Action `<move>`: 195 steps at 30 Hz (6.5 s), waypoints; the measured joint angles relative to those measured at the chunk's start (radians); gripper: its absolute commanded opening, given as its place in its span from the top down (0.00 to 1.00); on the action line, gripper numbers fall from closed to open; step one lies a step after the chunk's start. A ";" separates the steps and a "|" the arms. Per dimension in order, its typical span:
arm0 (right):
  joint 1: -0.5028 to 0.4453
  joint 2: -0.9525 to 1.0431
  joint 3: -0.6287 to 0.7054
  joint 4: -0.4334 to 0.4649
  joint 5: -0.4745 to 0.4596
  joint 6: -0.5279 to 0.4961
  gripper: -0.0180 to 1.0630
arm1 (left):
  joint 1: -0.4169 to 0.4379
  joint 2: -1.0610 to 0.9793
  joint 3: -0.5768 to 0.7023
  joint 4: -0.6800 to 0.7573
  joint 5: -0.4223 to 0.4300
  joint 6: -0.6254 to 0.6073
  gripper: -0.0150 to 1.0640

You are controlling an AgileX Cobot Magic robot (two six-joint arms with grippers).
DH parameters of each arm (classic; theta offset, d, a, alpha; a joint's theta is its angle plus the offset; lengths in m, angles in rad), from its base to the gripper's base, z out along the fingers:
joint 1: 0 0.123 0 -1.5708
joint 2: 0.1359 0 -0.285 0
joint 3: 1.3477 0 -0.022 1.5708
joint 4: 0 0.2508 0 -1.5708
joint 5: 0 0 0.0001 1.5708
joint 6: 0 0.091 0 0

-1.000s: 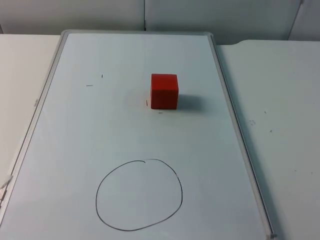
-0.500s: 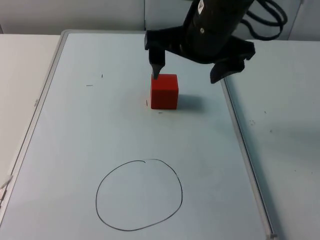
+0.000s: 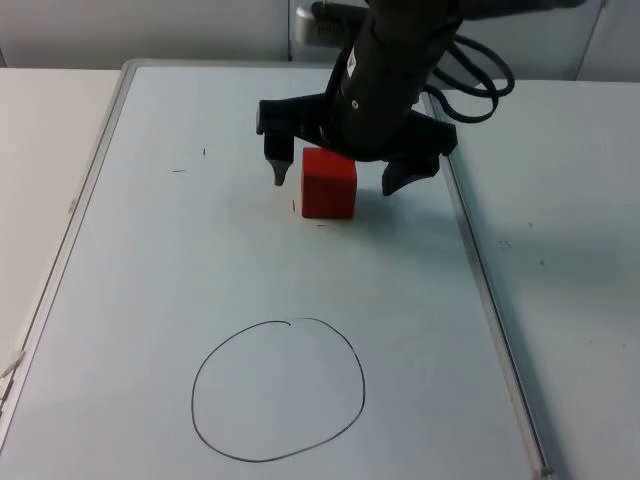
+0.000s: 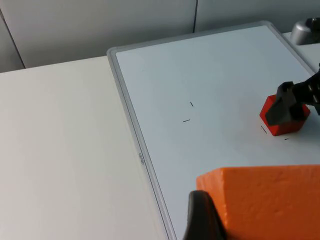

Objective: Pick up one cube with the left hand and another cube with the right hand. First place the cube in the right hand at the target position, then stack the cube in the left hand on top.

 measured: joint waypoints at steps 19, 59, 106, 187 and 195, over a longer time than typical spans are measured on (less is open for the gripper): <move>0.000 0.028 -0.007 -0.082 -0.073 0.068 0.52 | 0.000 0.000 0.000 0.000 0.000 0.000 0.72; 0.091 -0.750 0.099 -0.087 0.154 -0.404 0.99 | 0.000 0.000 0.000 0.000 0.000 0.000 0.72; 0.436 -0.521 0.692 -0.113 -0.191 -0.238 0.99 | 0.000 0.000 0.000 0.000 0.000 0.000 0.72; 0.356 -0.934 0.669 -0.226 -0.255 -0.247 0.19 | 0.000 0.000 0.000 0.000 0.000 0.004 0.72; 0.360 -1.375 0.669 -0.243 -0.110 -0.387 0.19 | 0.000 0.000 0.000 -0.036 -0.002 0.040 0.72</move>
